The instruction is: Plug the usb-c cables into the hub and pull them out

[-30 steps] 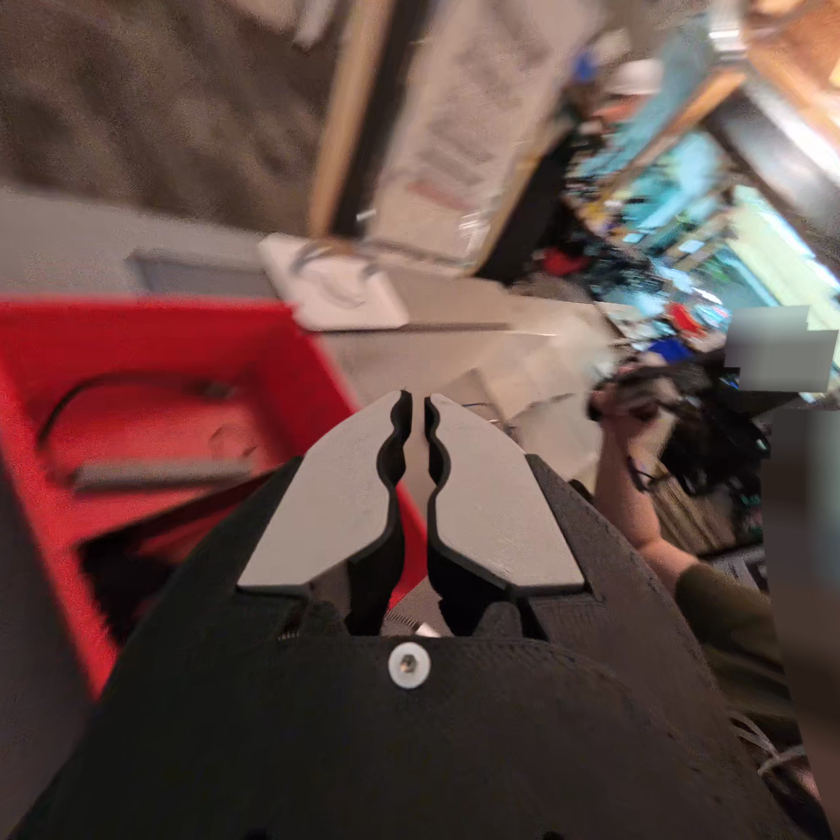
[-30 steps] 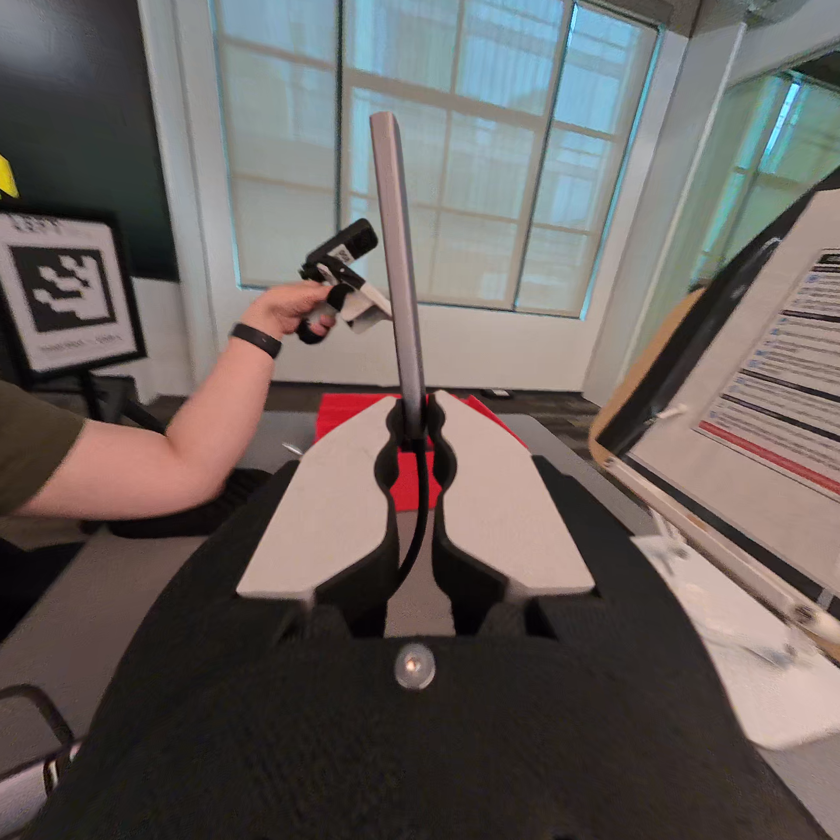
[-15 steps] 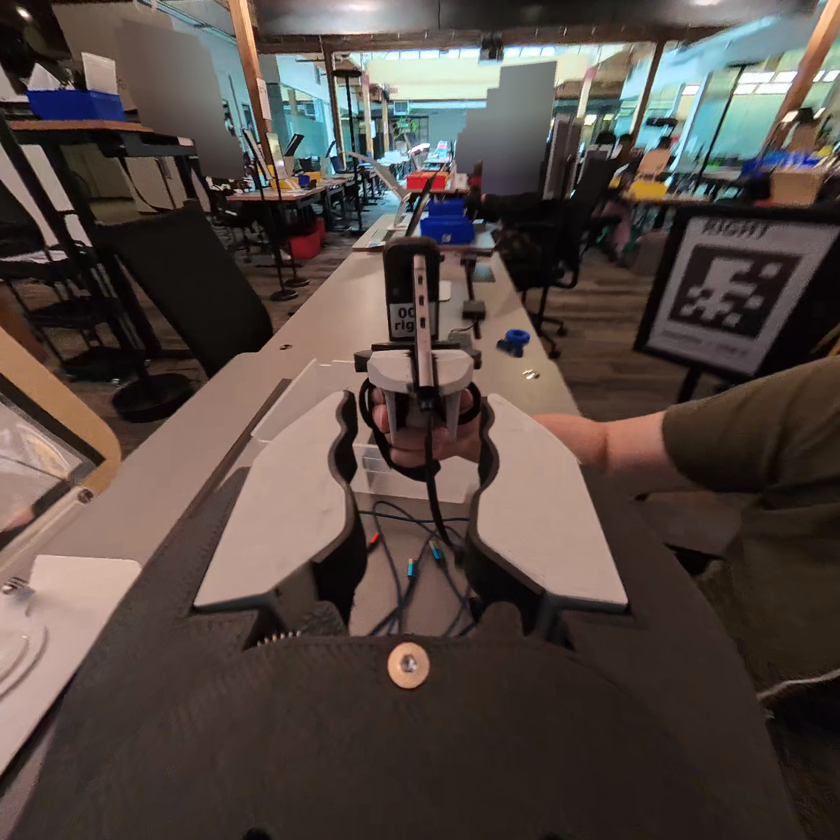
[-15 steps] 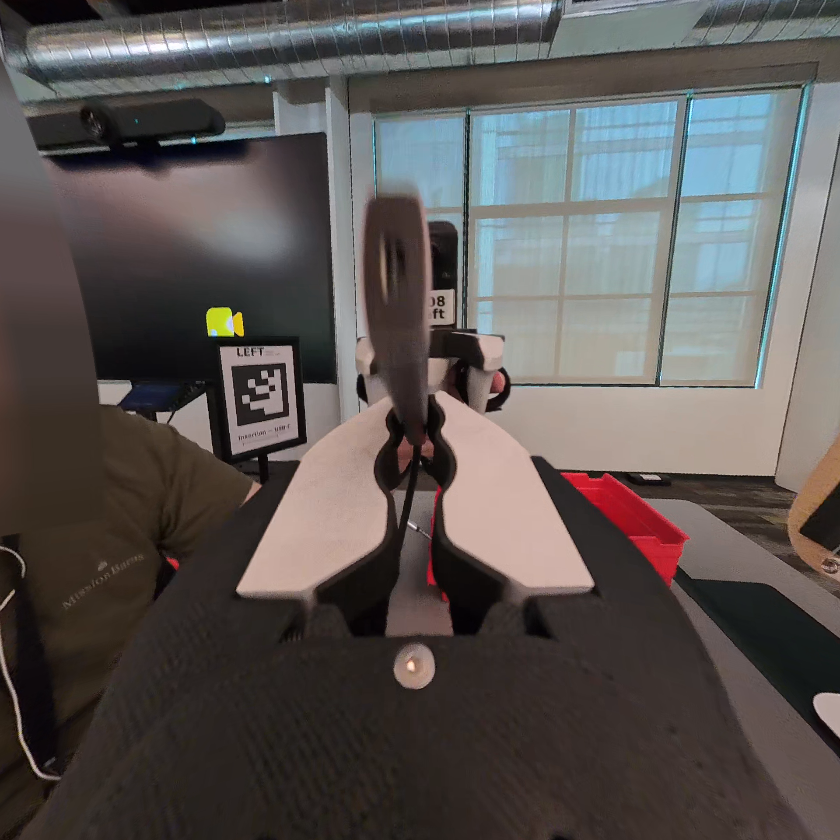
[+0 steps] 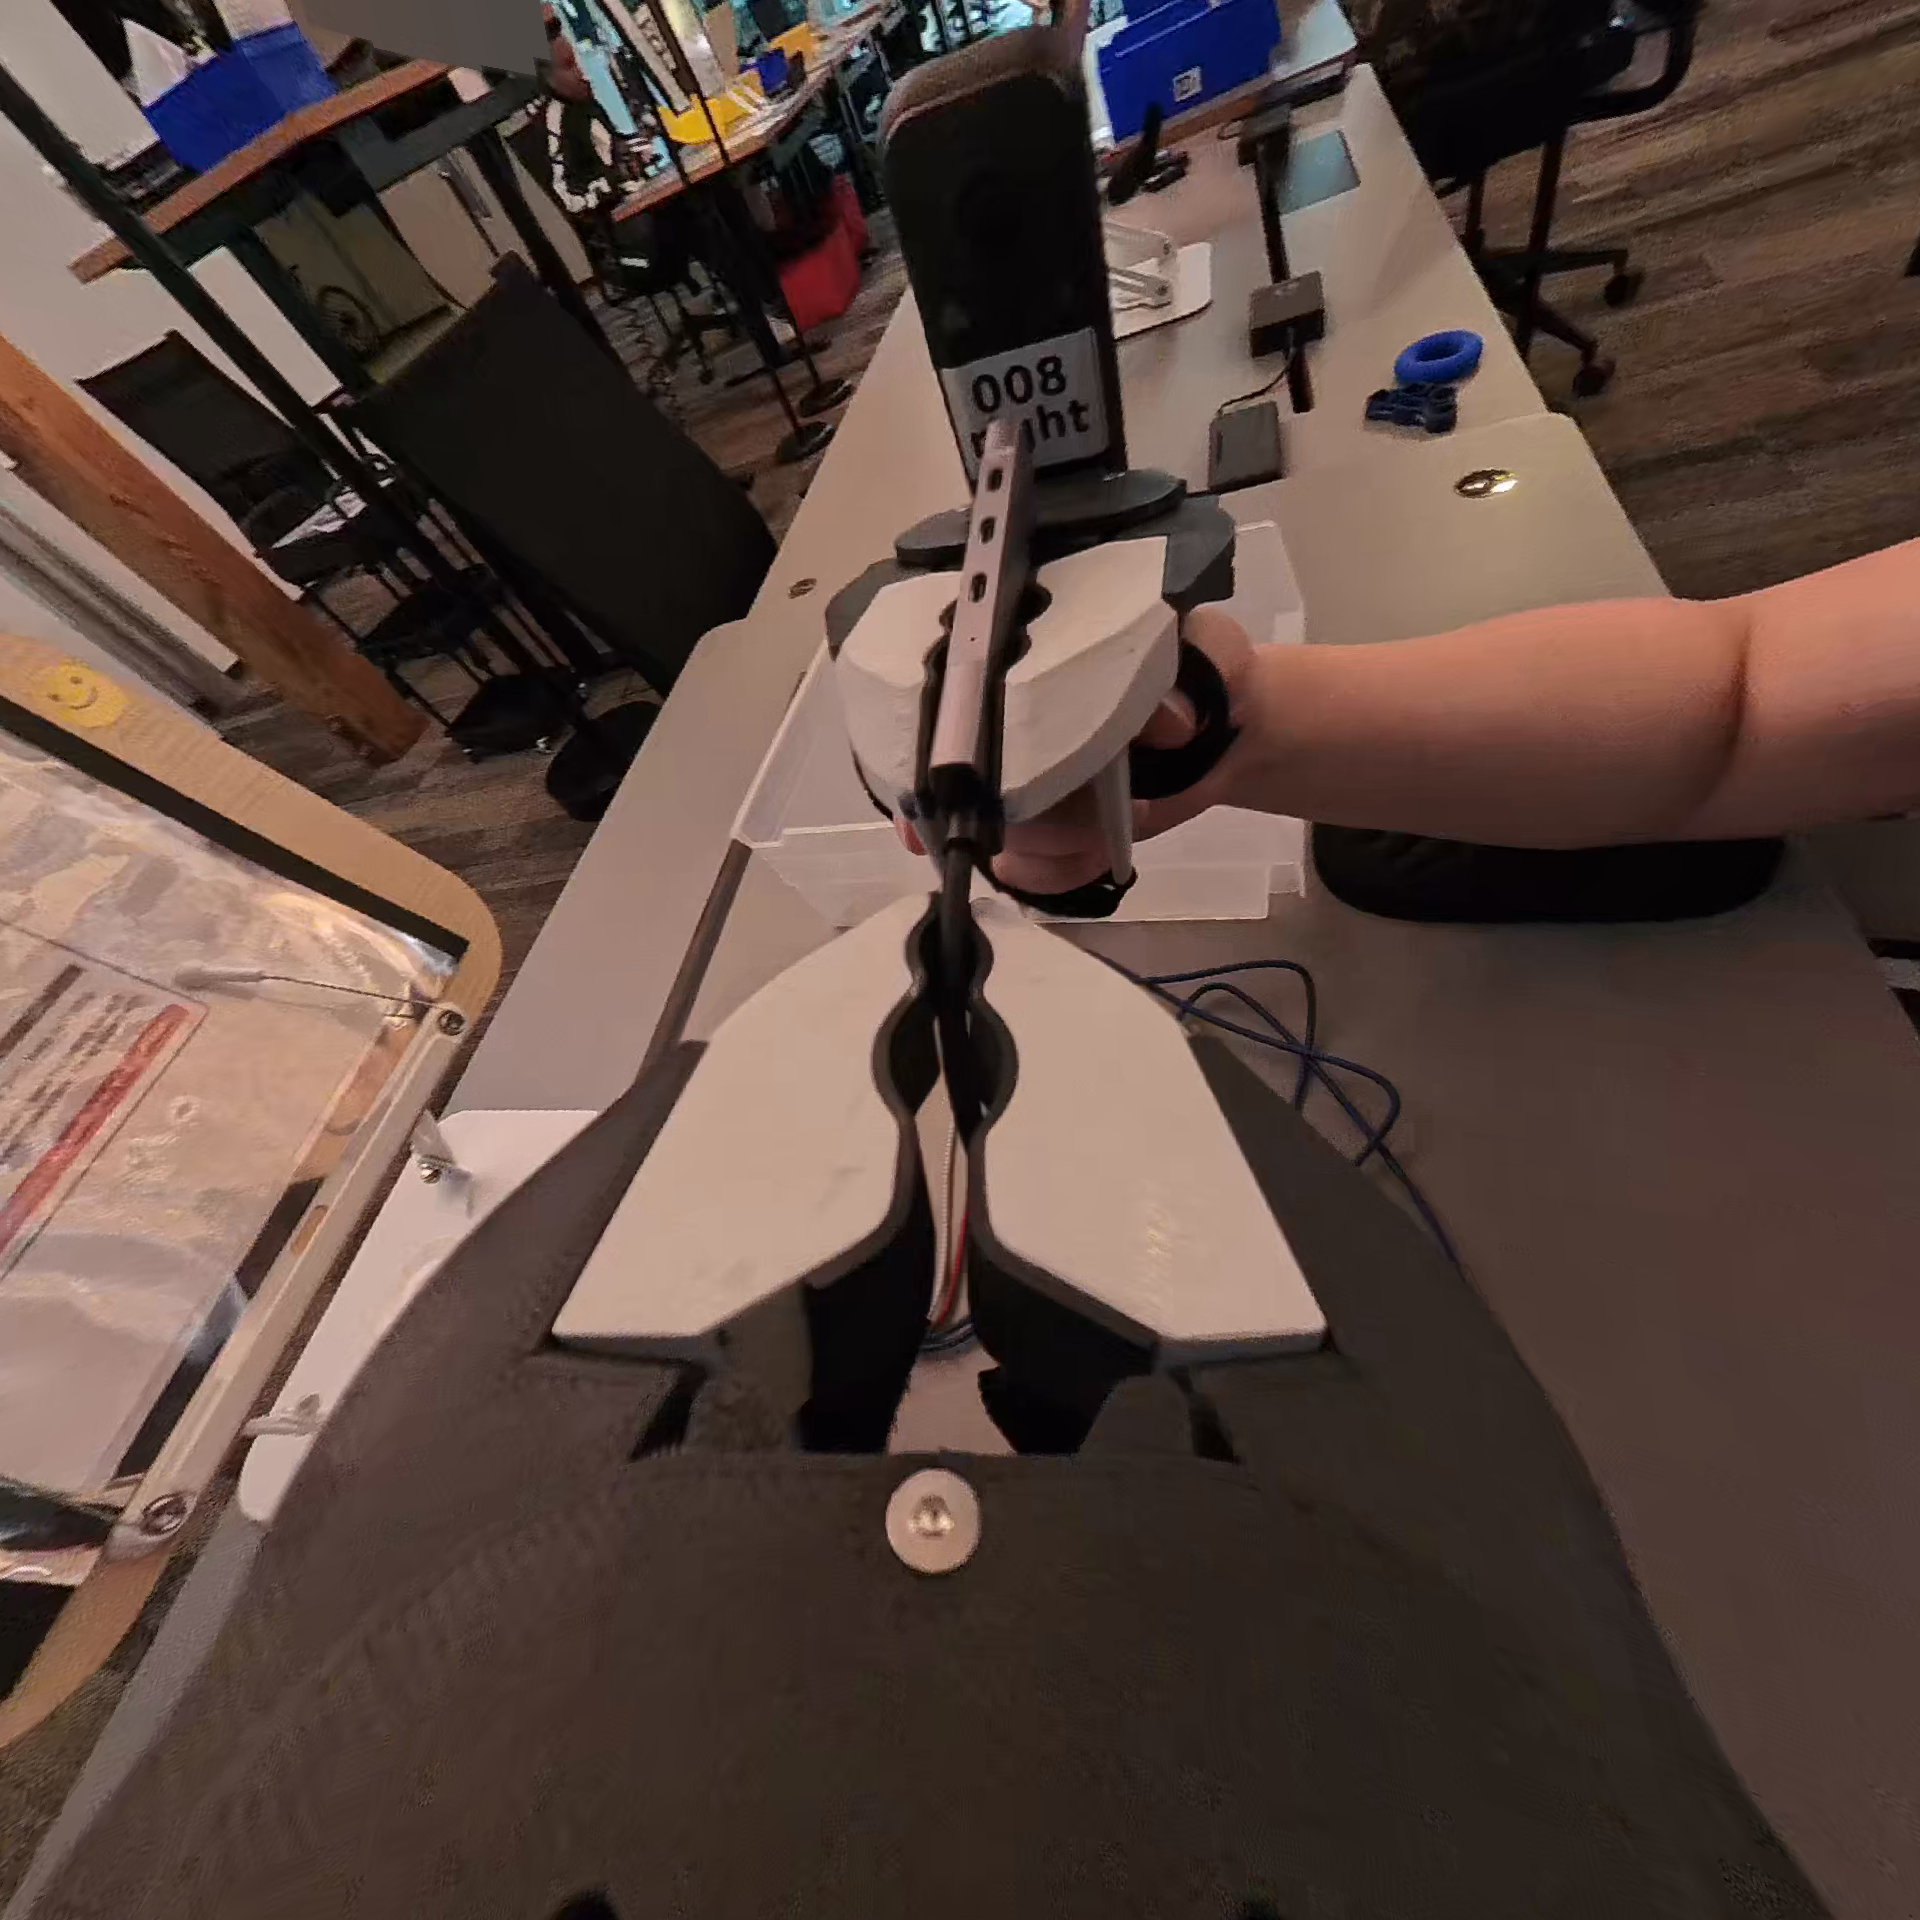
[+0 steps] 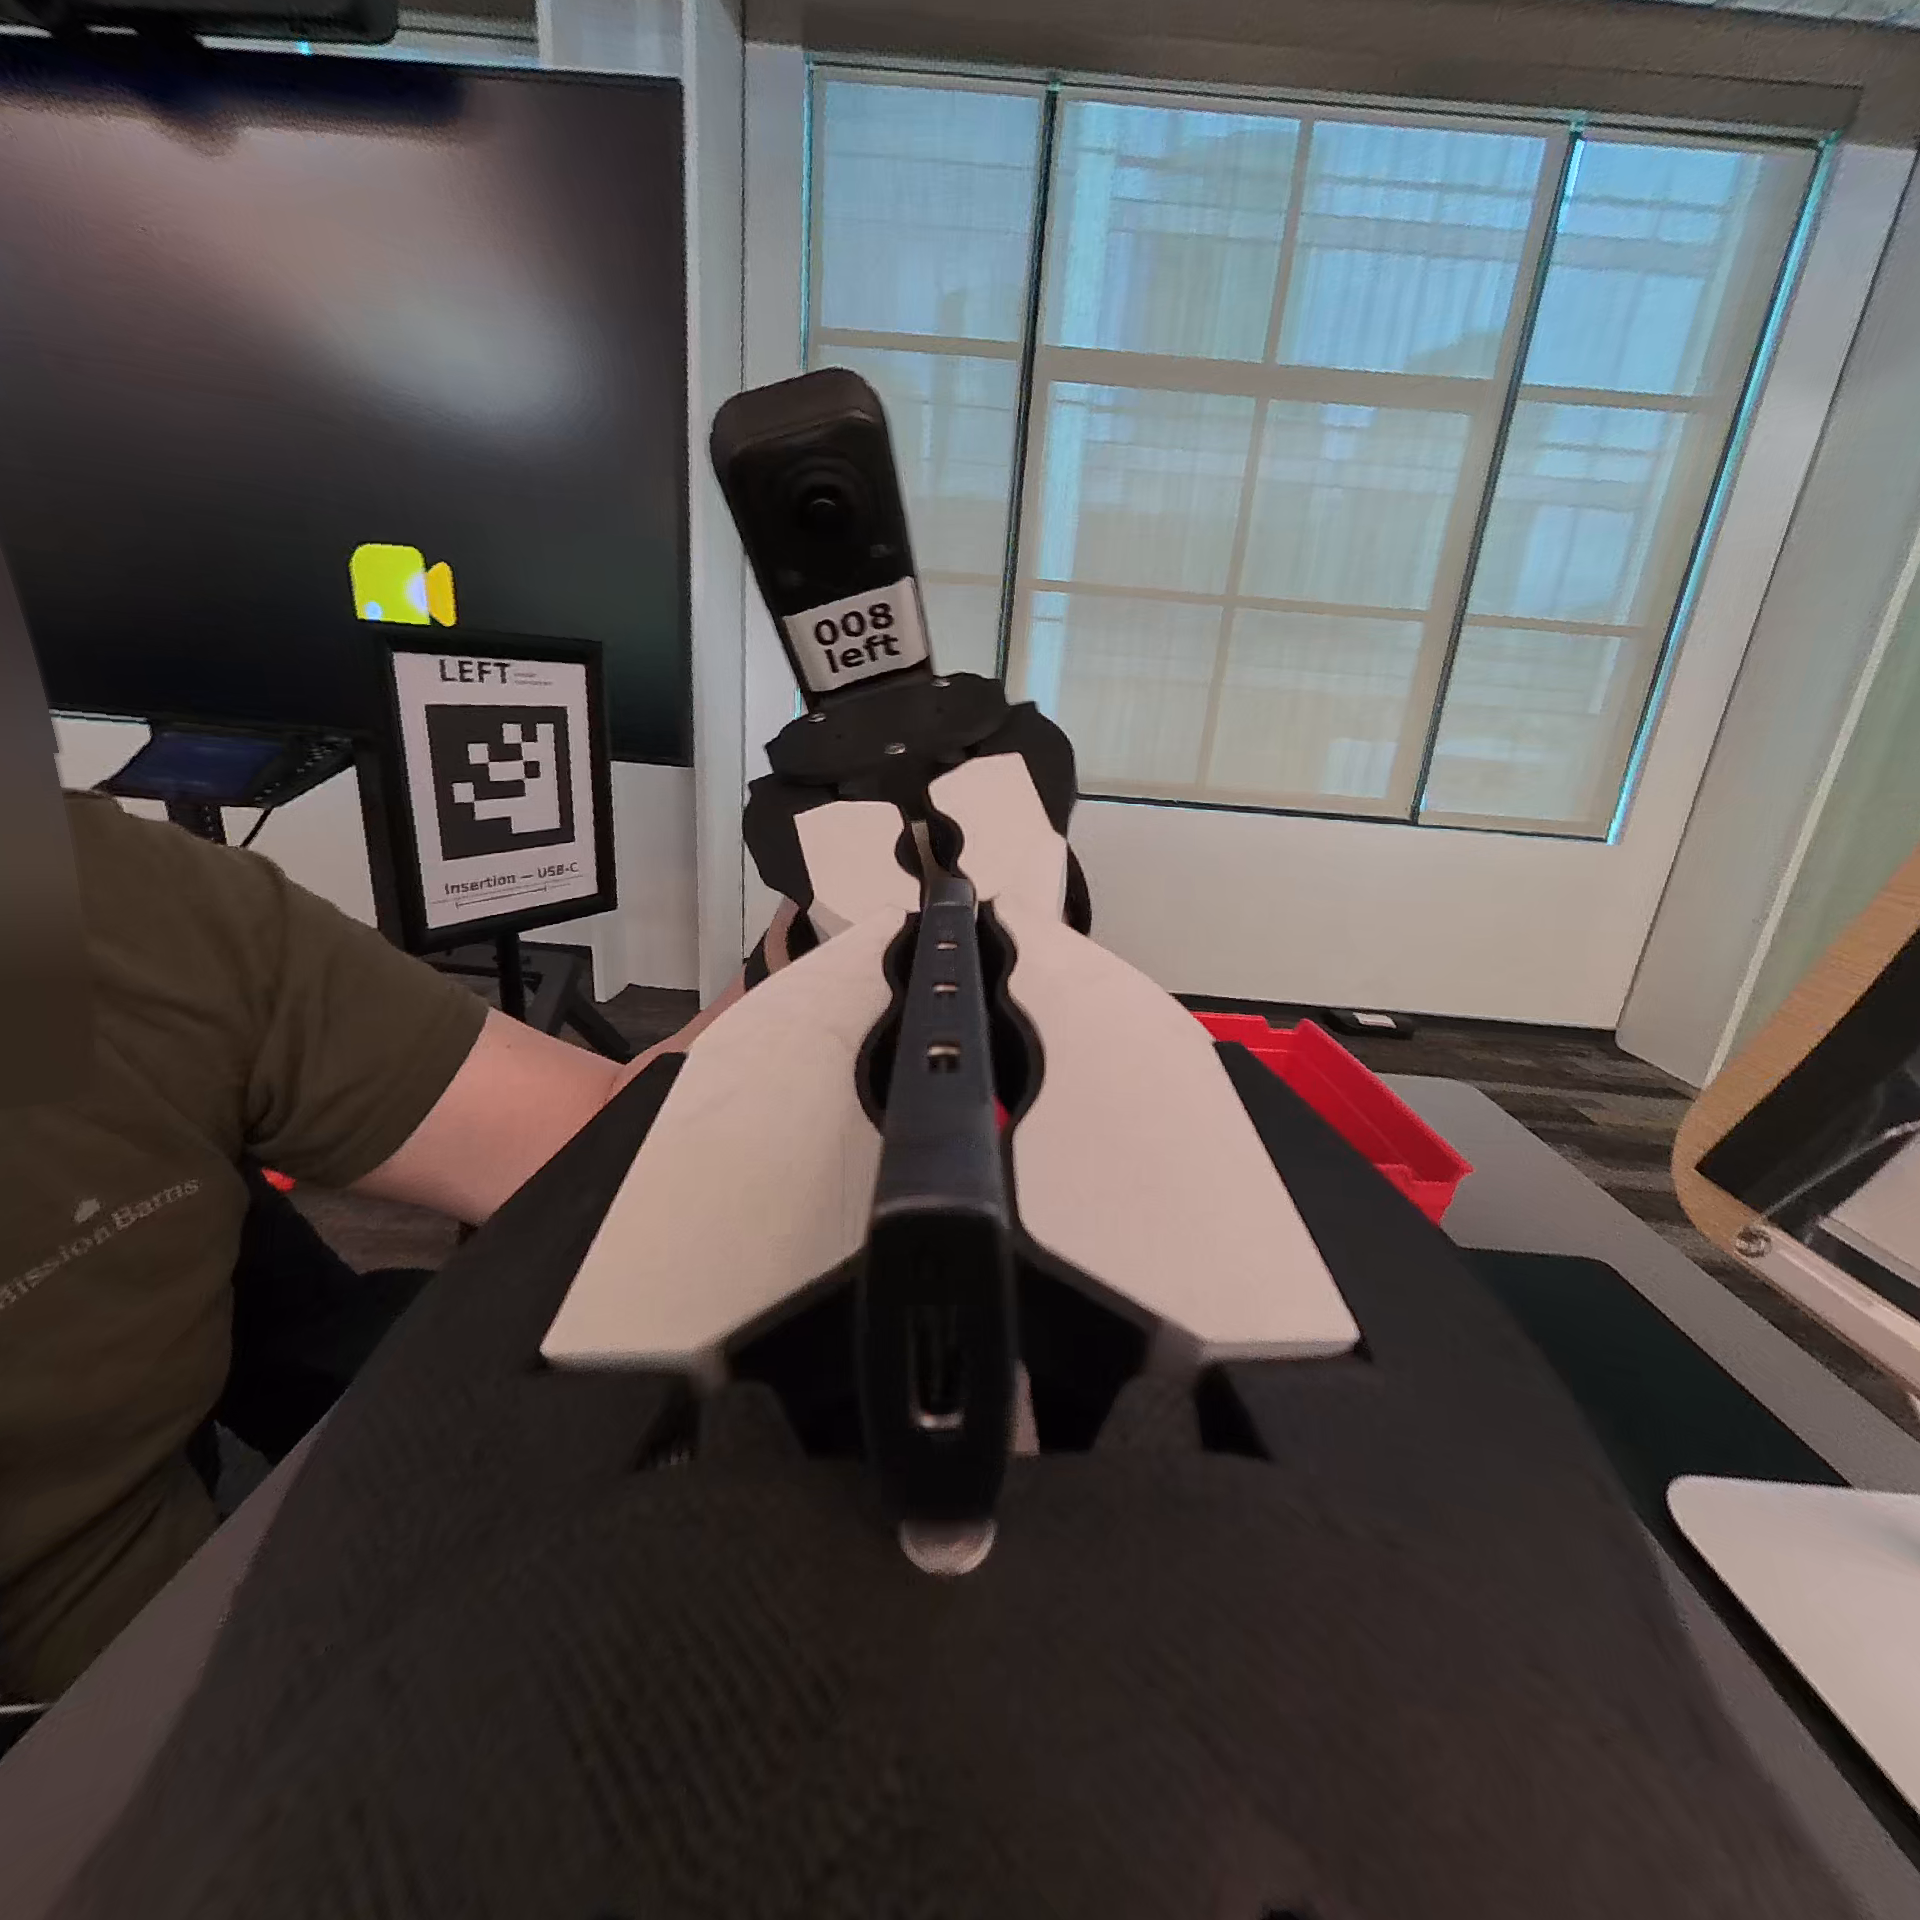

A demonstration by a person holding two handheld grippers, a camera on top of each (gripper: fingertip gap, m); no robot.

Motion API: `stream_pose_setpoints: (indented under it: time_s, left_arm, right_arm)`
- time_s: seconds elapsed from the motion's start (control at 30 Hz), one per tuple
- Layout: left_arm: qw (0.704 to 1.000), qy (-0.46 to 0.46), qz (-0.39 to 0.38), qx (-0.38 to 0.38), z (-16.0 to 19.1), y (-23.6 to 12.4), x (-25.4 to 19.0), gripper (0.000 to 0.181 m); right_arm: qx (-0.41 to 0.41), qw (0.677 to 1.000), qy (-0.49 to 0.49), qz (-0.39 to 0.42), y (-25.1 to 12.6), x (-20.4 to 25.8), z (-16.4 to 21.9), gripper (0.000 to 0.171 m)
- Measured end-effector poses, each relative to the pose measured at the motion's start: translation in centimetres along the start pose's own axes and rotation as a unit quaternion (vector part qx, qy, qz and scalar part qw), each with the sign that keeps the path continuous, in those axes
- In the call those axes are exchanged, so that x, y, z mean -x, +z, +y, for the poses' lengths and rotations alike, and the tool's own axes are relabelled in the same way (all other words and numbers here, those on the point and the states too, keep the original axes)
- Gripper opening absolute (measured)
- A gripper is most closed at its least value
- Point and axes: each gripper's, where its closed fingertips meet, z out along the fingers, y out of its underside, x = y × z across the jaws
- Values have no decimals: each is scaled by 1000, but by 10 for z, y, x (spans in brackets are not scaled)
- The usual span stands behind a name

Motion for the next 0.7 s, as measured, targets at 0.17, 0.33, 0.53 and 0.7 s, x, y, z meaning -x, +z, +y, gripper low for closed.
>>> stream_pose_setpoints:
  time_s: [0.17, 0.33, 0.53, 0.7]
  left_arm:
    - [999, 16, -38, 7, 1, -14, 14, 0]
    - [998, 8, -57, -2, -1, -38, 25, 0]
    - [998, 13, -63, -13, -5, -51, 27, 0]
    - [998, 20, -62, -13, -4, -52, 26, 0]
  right_arm:
    - [40, 999, -20, 30, -9, -10, 4, 16]
    - [51, 997, -22, 47, -24, -20, 4, 14]
    - [92, 993, -48, 58, -30, -24, 13, 20]
    - [97, 991, -78, 48, -26, -16, 10, 11]
